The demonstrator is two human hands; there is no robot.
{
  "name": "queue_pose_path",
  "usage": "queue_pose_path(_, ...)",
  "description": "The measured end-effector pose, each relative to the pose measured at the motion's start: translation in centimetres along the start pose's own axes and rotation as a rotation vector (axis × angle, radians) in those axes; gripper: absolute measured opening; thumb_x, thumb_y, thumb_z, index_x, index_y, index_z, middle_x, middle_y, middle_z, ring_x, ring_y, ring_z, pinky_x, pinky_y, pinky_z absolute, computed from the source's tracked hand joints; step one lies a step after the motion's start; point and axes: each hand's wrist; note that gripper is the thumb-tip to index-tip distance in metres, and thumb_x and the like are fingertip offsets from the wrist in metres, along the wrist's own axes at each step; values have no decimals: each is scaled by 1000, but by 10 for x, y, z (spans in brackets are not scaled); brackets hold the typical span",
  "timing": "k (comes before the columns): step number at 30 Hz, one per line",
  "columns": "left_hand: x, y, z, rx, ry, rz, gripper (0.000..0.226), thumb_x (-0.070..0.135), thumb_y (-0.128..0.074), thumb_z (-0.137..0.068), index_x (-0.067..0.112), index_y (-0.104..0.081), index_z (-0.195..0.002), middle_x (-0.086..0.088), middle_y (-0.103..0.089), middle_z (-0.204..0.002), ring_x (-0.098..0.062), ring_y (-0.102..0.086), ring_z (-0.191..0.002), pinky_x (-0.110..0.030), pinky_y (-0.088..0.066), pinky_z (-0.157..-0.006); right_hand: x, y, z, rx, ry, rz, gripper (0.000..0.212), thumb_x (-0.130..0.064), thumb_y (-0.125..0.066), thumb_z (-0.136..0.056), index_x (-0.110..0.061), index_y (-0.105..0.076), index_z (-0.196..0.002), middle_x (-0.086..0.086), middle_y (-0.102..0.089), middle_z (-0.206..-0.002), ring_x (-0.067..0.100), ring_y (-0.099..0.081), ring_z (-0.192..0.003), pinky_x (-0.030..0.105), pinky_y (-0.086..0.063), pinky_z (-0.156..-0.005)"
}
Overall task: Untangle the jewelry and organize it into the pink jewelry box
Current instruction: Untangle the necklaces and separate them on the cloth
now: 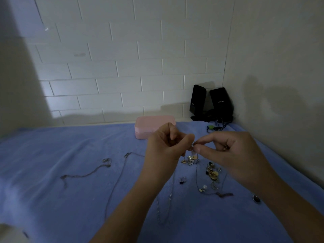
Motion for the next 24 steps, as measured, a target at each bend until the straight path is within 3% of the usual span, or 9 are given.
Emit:
queue_pose_path(2,2,-2,2,1,-14,-13,38,-6,-63,-82,11,-35,-63,1,-59,-54,-7,-60,-55,-15,-45,-54,1,-3,-1,-30,-51,-48,7,-18,-71,-79,-21,-71,-73,-5,-43,-45,8,-36,-42,16,-31,-45)
queue_pose_path(5,2,-5,4,-3,-45,-51,39,-7,-63,-82,11,-35,-62,0,-64,-57,-6,-64,-58,-15,-49,-58,2,-6,-1,-43,-130,-93,9,-16,-67,-82,-20,-71,-76,-8,-64,-61,8,-45,-44,19,-38,-46)
queue_pose_path(7,-1,-6,6,2,-100,-154,39,-3,-65,-82,12,-36,-62,1,-66,-60,-9,-67,-63,-20,-52,-62,4,-8,0,-33,-155,-66,6,-18,-67,-80,-21,-71,-76,-9,-62,-56,3,-43,-41,13,-34,-44)
queue_pose_path(11,-8,-8,8,34,-193,-339,40,2,-68,-83,19,-38,-61,-6,-64,-66,-17,-66,-69,-36,-55,-66,8,-11,1,32,-184,11,8,-15,-71,-77,-22,-70,-80,-4,-67,-62,5,-61,-54,17,-50,-55)
queue_pose_path(16,-11,-9,7,46,-232,-412,40,3,-68,-82,18,-38,-61,-8,-64,-65,-14,-66,-70,-35,-54,-66,6,-12,2,117,-116,187,6,-16,-76,-76,-21,-72,-78,-23,-59,-51,-4,-60,-54,7,-43,-51)
queue_pose_path(18,-11,-10,8,42,-231,-428,41,4,-68,-82,20,-38,-61,-10,-64,-66,-17,-66,-70,-33,-54,-66,5,-13,3,126,-114,229,5,-18,-76,-75,-21,-72,-76,-22,-57,-50,-5,-61,-60,6,-44,-54)
queue_pose_path(20,-11,-10,8,40,-232,-416,40,5,-69,-82,21,-39,-61,-9,-65,-67,-16,-67,-71,-30,-55,-67,6,-12,3,110,-170,167,6,-17,-75,-76,-22,-71,-75,-16,-64,-60,-3,-63,-64,9,-48,-58)
queue_pose_path(24,-11,-8,8,-21,-204,-383,26,7,-70,-82,23,-53,-70,-1,-68,-77,-8,-67,-75,-22,-55,-70,6,-4,-1,54,-369,-211,9,-3,-68,-81,-11,-71,-78,3,-73,-67,10,-70,-63,16,-55,-59)
Point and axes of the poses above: each hand's wrist, its own z-axis away from the middle knuckle, its own y-axis out of the back of the hand, x = y × z
